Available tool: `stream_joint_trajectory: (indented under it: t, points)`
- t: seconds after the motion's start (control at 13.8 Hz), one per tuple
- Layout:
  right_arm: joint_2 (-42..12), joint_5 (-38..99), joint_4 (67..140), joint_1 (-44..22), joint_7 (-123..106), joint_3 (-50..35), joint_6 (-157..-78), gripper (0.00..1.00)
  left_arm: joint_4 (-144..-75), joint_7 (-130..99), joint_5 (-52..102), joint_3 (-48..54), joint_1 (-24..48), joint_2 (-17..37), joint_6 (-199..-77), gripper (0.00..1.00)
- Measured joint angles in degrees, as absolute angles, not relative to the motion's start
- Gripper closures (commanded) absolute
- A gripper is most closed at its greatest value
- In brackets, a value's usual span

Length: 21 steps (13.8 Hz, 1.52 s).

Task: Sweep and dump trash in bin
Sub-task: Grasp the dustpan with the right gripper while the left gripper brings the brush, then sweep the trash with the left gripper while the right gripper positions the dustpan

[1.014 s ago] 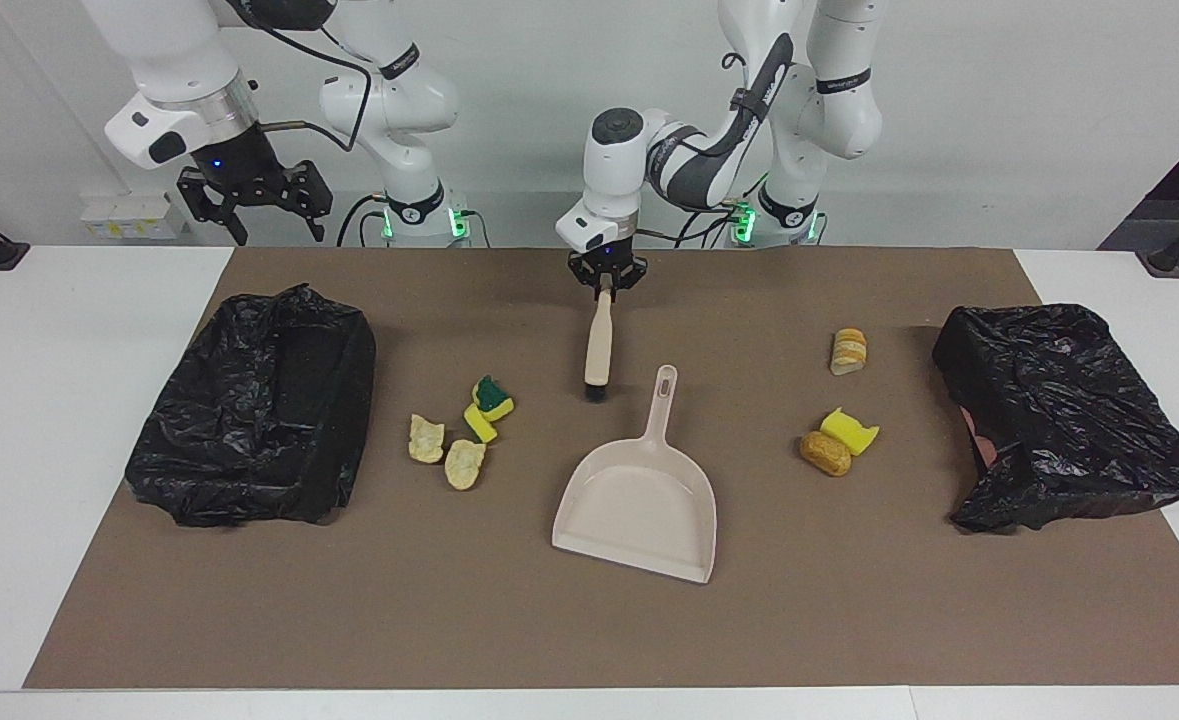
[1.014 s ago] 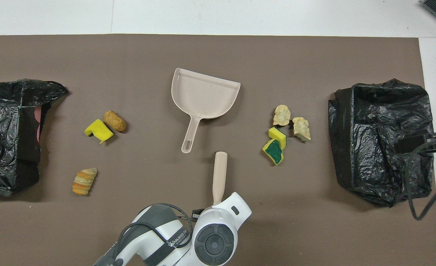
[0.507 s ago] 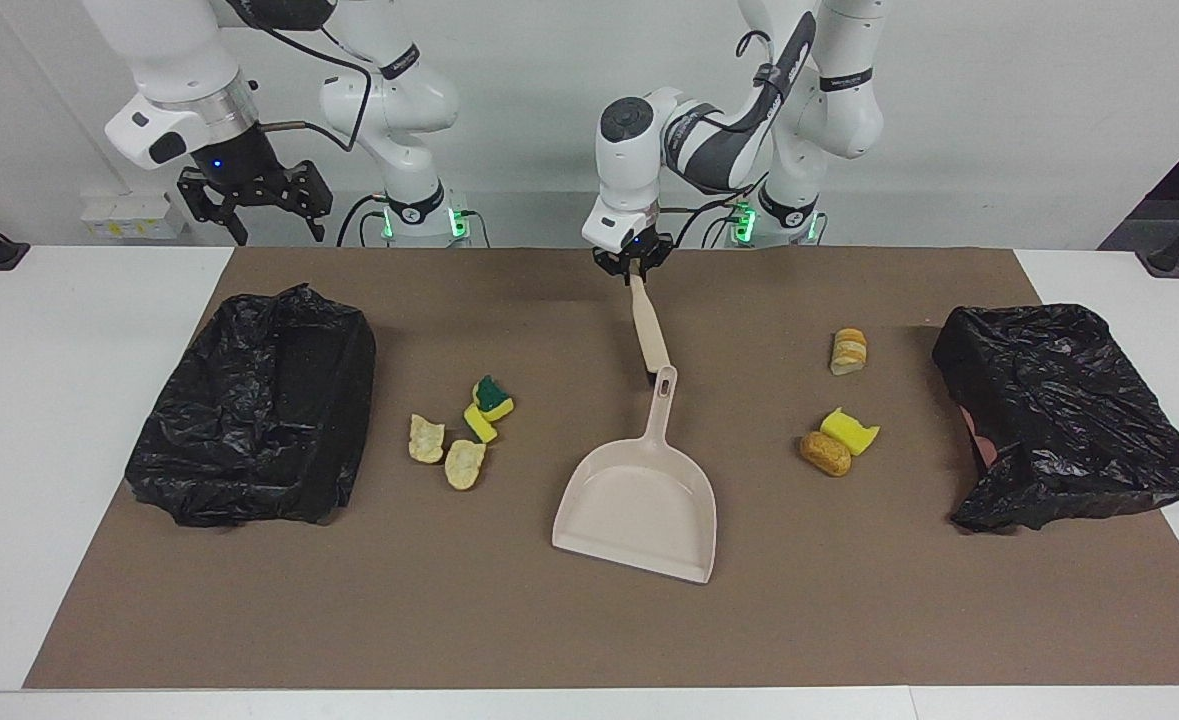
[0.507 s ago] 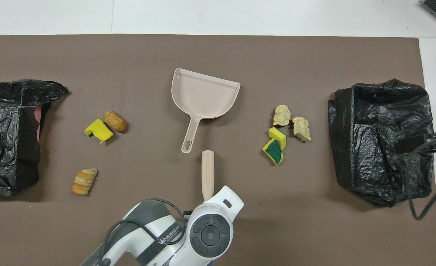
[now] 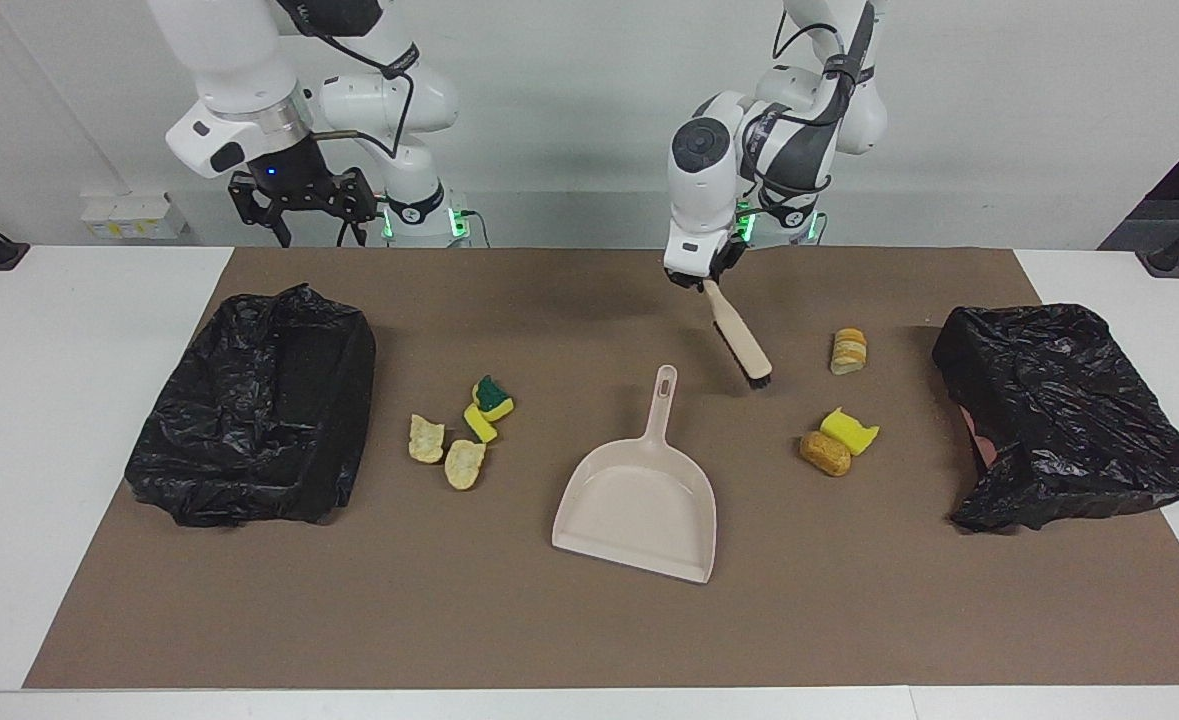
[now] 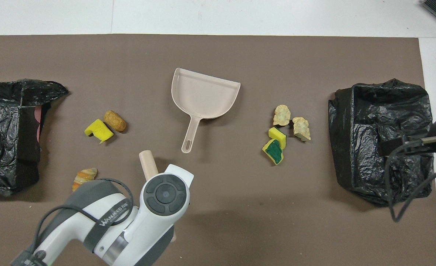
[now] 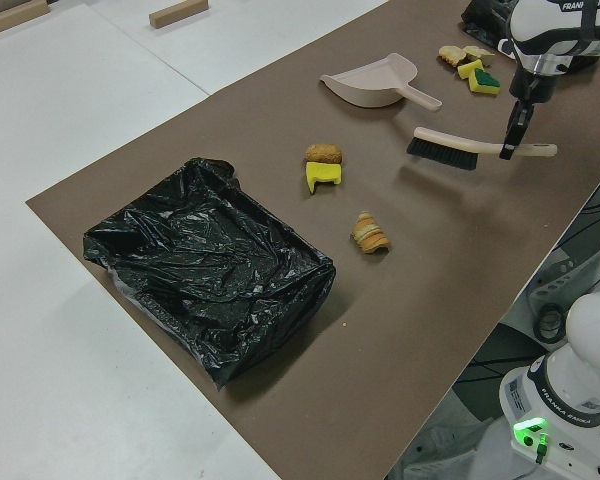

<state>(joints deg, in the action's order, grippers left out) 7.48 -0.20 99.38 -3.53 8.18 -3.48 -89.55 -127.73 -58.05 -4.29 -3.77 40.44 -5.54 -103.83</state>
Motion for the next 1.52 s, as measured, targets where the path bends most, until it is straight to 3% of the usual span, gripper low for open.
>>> stream_joint_trajectory:
  t: [0.43,0.65,1.01,1.3,1.52]
  points:
    - [-0.7,-0.1,96.8,-3.7,30.3,-14.5,-97.7,0.00,-129.5,-58.1,-10.5,-3.8,29.0,-5.8,-99.7,1.00]
    - [-10.6,-0.9,90.8,-3.7,40.4,-20.0,-101.4,0.00,-131.9,-58.1,-10.7,-3.8,24.7,-8.9,-99.2,1.00]
    - [-27.8,-8.6,80.7,-6.2,52.8,-27.6,-110.1,0.00,-143.2,-48.8,-10.8,-3.8,17.2,-17.4,-102.2,1.00]
    - [-35.6,-13.2,79.4,-11.7,57.9,-28.7,-117.7,0.00,-146.7,-44.0,-10.8,-3.4,16.3,-17.8,-111.3,1.00]
    - [-37.9,-15.4,79.2,-13.3,58.7,-30.5,-118.4,0.00,-147.0,-37.1,-10.8,-3.0,16.3,-17.0,-116.3,1.00]
